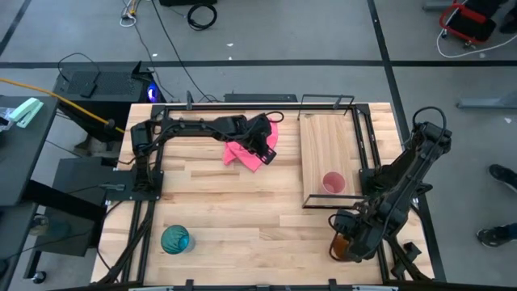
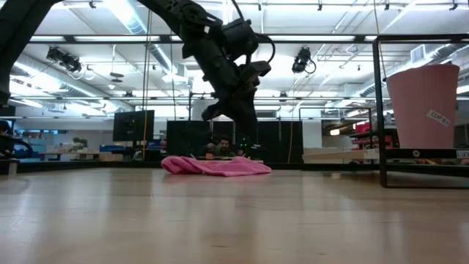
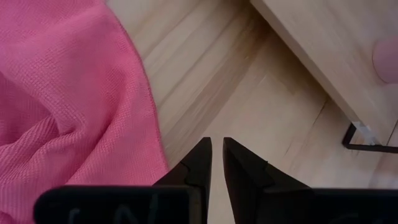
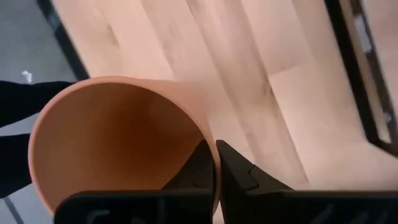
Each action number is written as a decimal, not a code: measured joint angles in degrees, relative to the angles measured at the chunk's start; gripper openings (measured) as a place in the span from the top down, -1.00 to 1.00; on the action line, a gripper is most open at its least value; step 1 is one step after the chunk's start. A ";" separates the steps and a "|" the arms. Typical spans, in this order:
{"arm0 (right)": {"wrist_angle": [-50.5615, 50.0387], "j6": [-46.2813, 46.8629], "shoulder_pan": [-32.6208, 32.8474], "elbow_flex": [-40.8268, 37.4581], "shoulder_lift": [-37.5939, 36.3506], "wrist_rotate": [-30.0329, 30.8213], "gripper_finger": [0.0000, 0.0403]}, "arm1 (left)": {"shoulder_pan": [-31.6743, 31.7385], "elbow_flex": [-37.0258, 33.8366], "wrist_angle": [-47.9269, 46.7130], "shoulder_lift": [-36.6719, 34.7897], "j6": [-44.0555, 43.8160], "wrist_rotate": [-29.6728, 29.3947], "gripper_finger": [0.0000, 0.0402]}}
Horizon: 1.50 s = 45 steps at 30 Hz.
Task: Stack small to large cups/mugs on shelf
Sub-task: Put the orange cup on the shelf
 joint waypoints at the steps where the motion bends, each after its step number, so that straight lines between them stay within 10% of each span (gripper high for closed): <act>1: -1.50 -0.73 -0.52 1.43 0.01 0.05 0.97 | -0.01 0.00 0.08 0.00 0.00 -0.13 0.77; 24: -30.92 -28.03 -18.86 40.34 -0.32 4.34 0.99 | 0.02 0.00 -0.09 0.00 0.09 -0.40 0.83; 45: -30.96 -67.75 -76.86 47.51 -0.70 2.95 0.99 | -0.02 0.00 -0.15 0.00 -1.05 -1.88 0.84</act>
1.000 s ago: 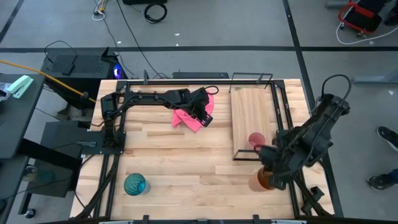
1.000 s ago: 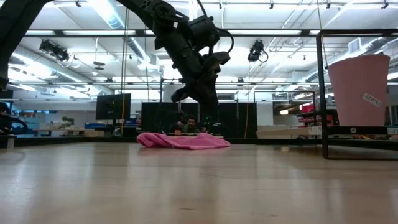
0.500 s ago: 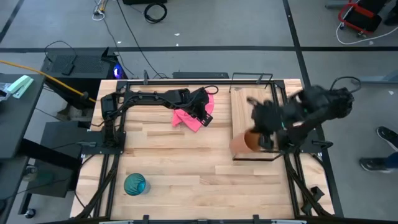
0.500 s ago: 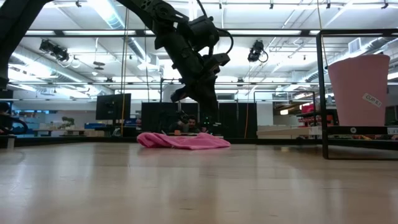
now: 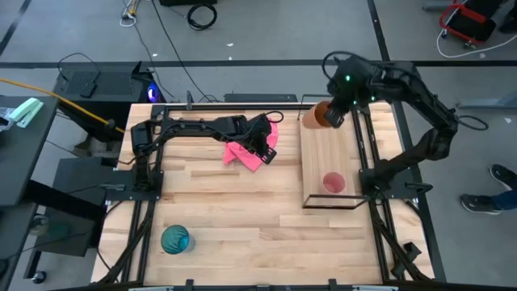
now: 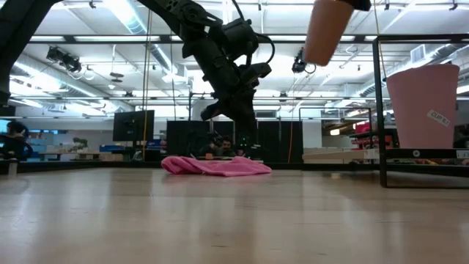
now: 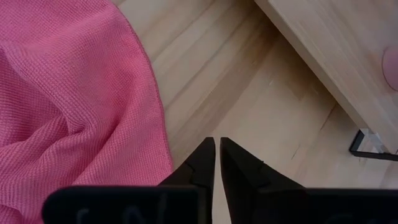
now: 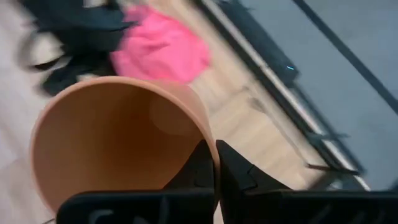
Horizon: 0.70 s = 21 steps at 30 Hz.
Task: Stack small to large cups/mugs on shelf
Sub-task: Put the orange cup on the shelf
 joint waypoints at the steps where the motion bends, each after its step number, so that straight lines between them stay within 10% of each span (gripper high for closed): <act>1: -0.03 -0.50 -1.95 -0.20 -0.07 -0.34 0.99 | 0.00 0.00 0.00 0.00 0.01 0.00 0.83; 21: -0.02 0.15 -11.22 -31.24 -12.94 -5.06 0.99 | 0.02 0.00 -0.05 0.00 0.24 -0.11 0.80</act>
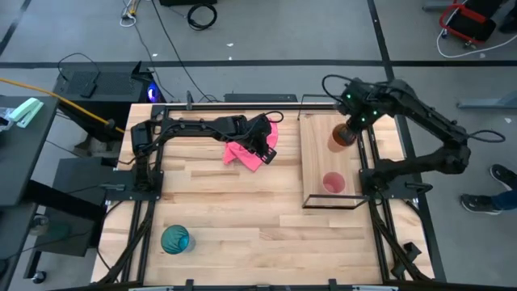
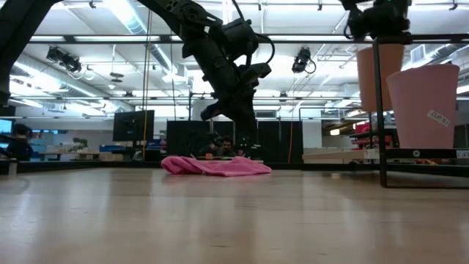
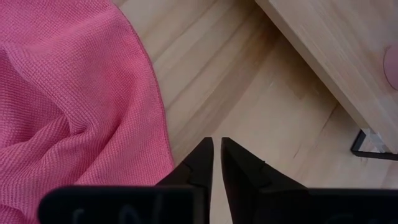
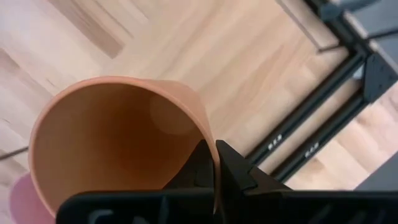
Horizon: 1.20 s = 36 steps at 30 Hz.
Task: Stack small to large cups/mugs on shelf
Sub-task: Put the orange cup on the shelf
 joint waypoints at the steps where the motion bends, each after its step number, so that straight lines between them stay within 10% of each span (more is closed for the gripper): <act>1: 0.14 0.38 0.00 -1.27 -0.42 0.00 0.99 | 0.00 0.00 0.06 0.00 0.00 -0.08 0.80; 36: 12.43 -1.95 0.81 -13.08 1.39 -3.93 0.98 | -0.02 0.00 0.16 0.00 -0.20 -0.11 0.78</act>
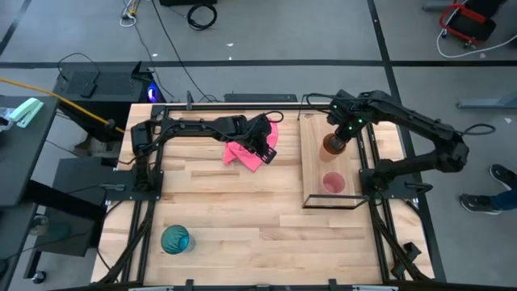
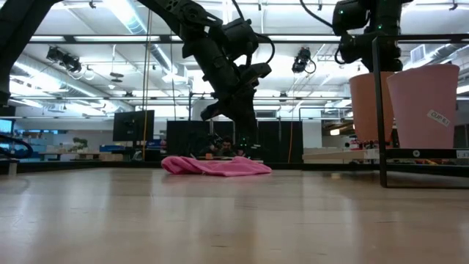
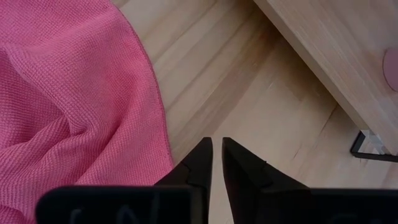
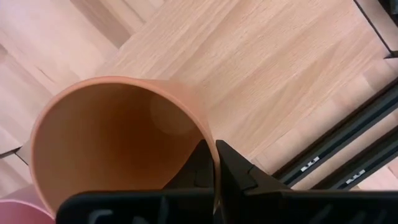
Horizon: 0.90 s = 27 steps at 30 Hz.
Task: Stack small to large cups/mugs on shelf
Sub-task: Put the orange cup on the shelf
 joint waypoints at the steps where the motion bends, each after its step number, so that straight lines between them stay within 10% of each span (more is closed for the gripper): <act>1: 0.02 -0.08 0.00 0.00 0.29 0.00 0.98 | -0.12 0.00 0.00 0.00 -0.02 0.00 0.79; 27: 4.19 -2.70 -0.02 -5.34 0.64 -3.63 0.98 | -0.33 0.00 -0.04 -0.02 0.18 0.00 0.77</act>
